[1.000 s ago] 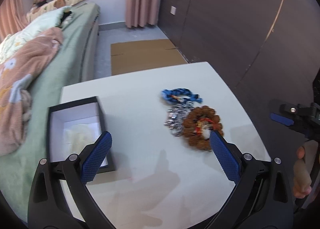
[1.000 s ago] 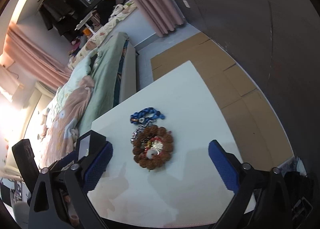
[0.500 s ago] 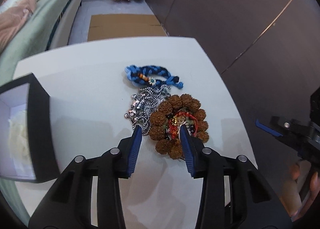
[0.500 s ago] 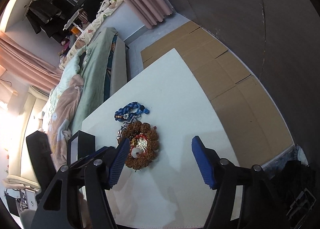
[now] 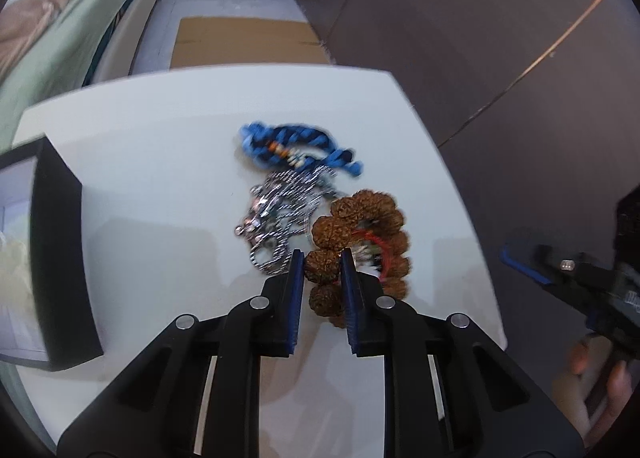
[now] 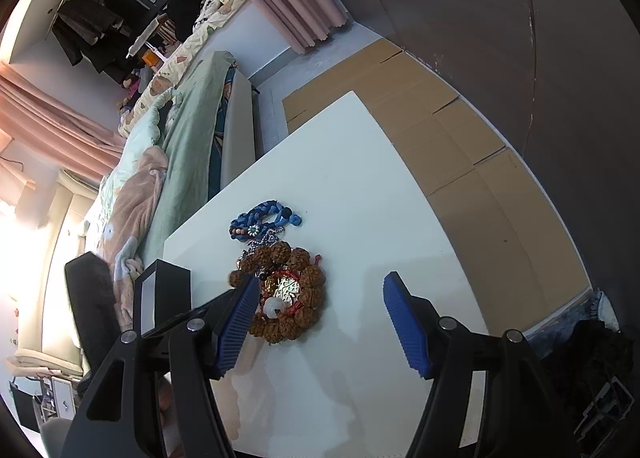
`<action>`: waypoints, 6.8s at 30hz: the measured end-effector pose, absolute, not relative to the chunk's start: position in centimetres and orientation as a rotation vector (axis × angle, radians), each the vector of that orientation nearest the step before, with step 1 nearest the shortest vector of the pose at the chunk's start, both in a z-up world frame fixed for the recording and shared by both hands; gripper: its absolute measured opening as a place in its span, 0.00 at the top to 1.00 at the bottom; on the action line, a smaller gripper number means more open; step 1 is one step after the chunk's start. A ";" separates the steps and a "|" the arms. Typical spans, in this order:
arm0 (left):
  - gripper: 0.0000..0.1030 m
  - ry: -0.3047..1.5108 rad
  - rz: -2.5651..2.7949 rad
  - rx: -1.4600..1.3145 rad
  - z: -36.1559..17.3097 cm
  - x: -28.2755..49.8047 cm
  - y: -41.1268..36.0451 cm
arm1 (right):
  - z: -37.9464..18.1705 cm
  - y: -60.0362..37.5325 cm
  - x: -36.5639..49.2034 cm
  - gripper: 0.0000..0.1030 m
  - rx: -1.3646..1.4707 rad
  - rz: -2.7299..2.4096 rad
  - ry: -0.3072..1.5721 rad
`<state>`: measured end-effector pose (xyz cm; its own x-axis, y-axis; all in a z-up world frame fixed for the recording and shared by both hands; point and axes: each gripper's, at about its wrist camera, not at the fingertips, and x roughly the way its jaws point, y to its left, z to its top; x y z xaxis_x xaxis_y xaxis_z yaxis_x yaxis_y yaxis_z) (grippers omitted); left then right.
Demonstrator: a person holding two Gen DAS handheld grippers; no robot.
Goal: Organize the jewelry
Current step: 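Close the left tool on the brown bead bracelet and lift it, then carry the brown bead bracelet into the black box and open the left tool, then move the left tool to the silver chain and grasp it, then lift the silver chain with the left tool while the right tool grasps the dark bead bracelet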
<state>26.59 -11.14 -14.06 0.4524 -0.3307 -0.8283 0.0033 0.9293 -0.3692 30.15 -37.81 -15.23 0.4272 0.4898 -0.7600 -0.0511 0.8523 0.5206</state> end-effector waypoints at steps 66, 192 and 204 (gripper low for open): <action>0.20 0.797 0.157 -0.577 -5.4 15.8 13.9 | -9.4 -15.5 29.1 0.99 0.306 0.799 1.085; 0.86 0.799 -0.161 -0.320 5.6 23.0 0.2 | -16.2 -28.4 32.2 0.91 0.293 0.458 1.096; 0.86 0.639 -0.121 -0.266 14.0 20.0 2.6 | -10.1 -27.0 29.3 0.91 0.301 0.545 0.981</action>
